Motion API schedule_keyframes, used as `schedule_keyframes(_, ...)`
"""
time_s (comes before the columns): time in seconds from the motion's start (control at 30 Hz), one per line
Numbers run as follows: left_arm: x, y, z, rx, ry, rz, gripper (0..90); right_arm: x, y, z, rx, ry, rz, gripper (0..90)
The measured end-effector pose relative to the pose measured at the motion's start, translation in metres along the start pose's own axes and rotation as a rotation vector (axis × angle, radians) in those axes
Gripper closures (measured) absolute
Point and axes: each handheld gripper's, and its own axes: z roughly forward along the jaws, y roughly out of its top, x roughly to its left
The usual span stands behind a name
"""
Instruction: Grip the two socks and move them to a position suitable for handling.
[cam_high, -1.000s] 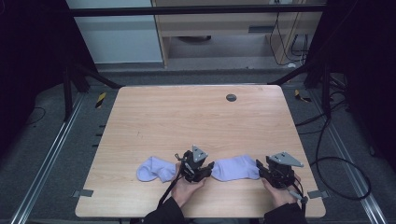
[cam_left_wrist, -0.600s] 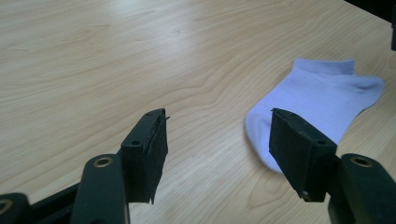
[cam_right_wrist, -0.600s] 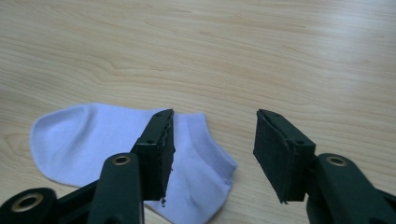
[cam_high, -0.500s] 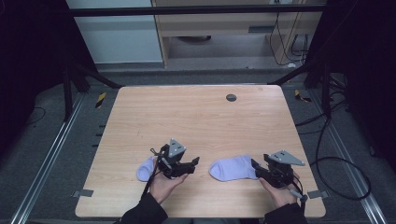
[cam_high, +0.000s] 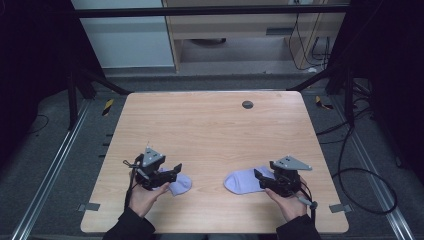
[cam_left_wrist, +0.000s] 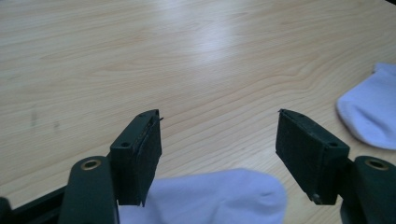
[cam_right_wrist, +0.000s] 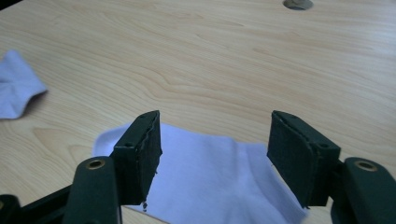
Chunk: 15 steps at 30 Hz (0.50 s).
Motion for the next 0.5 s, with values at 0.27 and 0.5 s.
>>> schedule_keyframes(0.27, 0.039, -0.018, -0.021, 0.009, 0.073, -0.064, 28.4, 0.027, 0.018, 0.016, -0.001, 0.063, -0.028, 30.5)
schedule_keyframes(0.5, 0.063, -0.038, -0.032, 0.038, 0.117, -0.102, 29.0, 0.050, 0.030, 0.032, 0.011, 0.105, -0.064, 30.3)
